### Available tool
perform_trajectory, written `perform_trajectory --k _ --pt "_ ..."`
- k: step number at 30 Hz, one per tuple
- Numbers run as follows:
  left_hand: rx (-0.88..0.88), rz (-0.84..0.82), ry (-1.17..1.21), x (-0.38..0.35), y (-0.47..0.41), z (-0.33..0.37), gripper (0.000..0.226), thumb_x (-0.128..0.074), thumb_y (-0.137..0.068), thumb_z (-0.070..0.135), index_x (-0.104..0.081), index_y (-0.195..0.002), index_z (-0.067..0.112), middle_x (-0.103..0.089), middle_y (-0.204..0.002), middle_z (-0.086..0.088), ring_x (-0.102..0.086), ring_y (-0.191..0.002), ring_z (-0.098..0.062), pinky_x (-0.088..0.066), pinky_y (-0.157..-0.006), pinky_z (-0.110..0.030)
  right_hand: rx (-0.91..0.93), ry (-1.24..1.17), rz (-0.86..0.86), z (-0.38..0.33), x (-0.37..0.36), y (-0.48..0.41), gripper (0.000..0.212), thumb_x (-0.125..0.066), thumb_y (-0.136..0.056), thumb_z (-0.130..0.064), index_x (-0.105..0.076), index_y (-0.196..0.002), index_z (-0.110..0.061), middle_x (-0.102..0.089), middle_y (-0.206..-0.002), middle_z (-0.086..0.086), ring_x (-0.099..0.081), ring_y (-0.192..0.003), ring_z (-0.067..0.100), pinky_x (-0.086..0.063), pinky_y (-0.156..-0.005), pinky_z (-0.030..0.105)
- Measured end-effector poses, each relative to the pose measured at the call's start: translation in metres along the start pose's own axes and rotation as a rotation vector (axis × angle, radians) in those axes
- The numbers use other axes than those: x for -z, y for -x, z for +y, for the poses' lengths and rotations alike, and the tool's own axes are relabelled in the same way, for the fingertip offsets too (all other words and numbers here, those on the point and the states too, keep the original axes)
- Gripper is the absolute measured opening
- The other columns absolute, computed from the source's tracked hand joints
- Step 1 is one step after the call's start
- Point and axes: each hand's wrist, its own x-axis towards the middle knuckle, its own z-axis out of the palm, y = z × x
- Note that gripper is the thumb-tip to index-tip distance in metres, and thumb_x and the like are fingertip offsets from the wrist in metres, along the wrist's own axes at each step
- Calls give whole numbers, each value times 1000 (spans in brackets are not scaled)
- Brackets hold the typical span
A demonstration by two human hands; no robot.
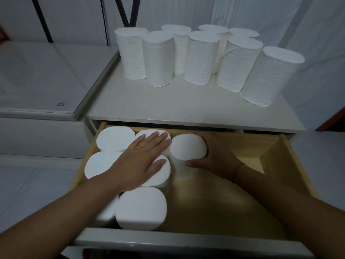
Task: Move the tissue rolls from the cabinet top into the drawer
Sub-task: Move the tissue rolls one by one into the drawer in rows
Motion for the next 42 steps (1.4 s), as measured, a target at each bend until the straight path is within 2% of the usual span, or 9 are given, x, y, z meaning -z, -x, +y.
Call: perform_trajectory --k 5,12,17,23,27,34,39,42 --pt "-2 -22 -6 1 0 0 55 -16 -97 50 -15 -149 31 -5 -157 13 6 -144 -2 4 -118 -30 7 -48 58 3 -6 3 82 -83 -58 -48 -44 -126 -24 -52 -125 -2 -51 -106 16 -53 -88 38" --pt "7 -24 0 1 0 2 54 -20 -97 47 -15 -149 30 -6 -157 14 6 -144 -3 4 -118 -29 -6 25 91 5 -8 3 81 -79 -56 -57 -43 -123 -28 -52 -123 -3 -50 -104 15 -53 -85 35" --pt "10 -19 -10 0 0 1 55 -19 -98 47 -14 -149 29 -6 -157 14 6 -144 -2 5 -117 -28 -30 3 141 3 -4 -1 73 -77 -57 -59 -47 -115 -27 -54 -114 -4 -52 -99 16 -55 -79 40" --pt "7 -13 -13 -2 0 0 55 -17 -98 50 -14 -149 29 -6 -157 14 6 -144 -2 3 -118 -29 -49 5 183 2 -9 -1 74 -81 -56 -53 -47 -114 -22 -54 -113 -2 -51 -99 17 -54 -79 41" --pt "9 -11 -17 -2 -1 0 56 -17 -97 49 -14 -149 29 -6 -157 14 6 -144 -2 4 -118 -29 -55 67 184 3 -12 -2 82 -86 -54 -44 -46 -121 -17 -53 -121 4 -50 -106 21 -51 -85 41" --pt "25 -21 -39 -1 -4 3 54 -17 -99 45 -10 -150 30 -1 -158 13 11 -143 -2 9 -117 -27 -51 109 209 -1 -16 -1 86 -87 -56 -38 -44 -127 -16 -52 -126 6 -50 -110 20 -48 -84 27" --pt "19 -35 -27 5 -10 6 54 -20 -99 44 -8 -150 30 0 -158 12 14 -142 -1 12 -115 -24 -84 131 152 -6 -11 -3 87 -83 -57 -46 -40 -128 -20 -50 -126 2 -50 -108 18 -52 -85 33" --pt "1 -17 -40 9 -23 10 54 -27 -100 41 -10 -150 29 -2 -158 10 11 -143 -4 13 -114 -23 -51 245 135 -13 -4 -1 86 -75 -58 -61 -41 -127 -22 -51 -121 0 -52 -102 17 -52 -81 34"
